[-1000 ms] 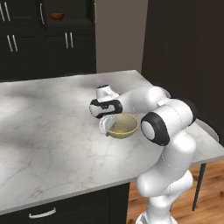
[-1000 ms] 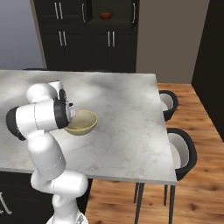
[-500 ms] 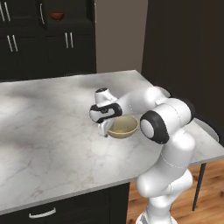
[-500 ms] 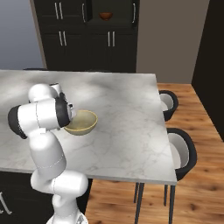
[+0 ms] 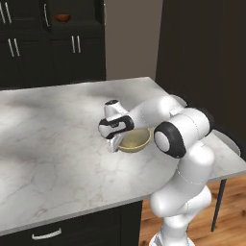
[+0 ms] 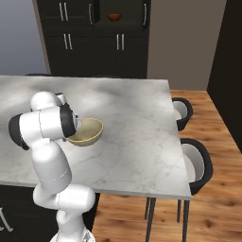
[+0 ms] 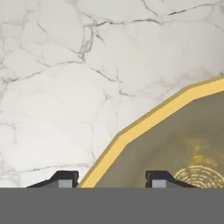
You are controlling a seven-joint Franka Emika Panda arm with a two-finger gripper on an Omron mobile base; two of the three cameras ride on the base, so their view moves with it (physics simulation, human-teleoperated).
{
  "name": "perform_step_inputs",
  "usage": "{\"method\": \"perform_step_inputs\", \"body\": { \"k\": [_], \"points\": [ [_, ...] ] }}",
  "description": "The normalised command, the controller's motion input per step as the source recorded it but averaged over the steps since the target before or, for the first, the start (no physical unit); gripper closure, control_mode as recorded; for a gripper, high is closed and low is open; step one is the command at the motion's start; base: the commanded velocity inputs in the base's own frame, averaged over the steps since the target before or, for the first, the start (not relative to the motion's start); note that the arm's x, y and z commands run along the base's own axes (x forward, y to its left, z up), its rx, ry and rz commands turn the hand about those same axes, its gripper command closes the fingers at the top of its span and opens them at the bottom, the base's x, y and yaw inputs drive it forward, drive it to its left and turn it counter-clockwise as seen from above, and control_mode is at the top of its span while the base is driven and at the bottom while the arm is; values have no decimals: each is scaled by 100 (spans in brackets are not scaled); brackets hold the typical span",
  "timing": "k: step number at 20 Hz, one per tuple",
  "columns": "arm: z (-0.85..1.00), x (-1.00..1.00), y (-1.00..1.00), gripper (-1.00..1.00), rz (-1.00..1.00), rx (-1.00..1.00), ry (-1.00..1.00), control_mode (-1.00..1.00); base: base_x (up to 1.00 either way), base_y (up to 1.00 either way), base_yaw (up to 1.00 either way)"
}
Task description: Open the cabinet. Pick the bowls from the counter and place them in the cabinet. Then close the cabinet.
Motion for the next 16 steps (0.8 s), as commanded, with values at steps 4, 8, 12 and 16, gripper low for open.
{"method": "perform_step_inputs", "body": {
  "k": [4,8,12,16],
  "points": [
    [19,-8,0,100,0,4,-16,-100,0,0,0],
    [93,-36,-4,100,-9,12,-51,-100,0,0,0],
    [100,-49,-18,100,-18,6,-61,-100,0,0,0],
    [95,-82,-49,100,-19,2,-73,-100,0,0,0]
  ]
}}
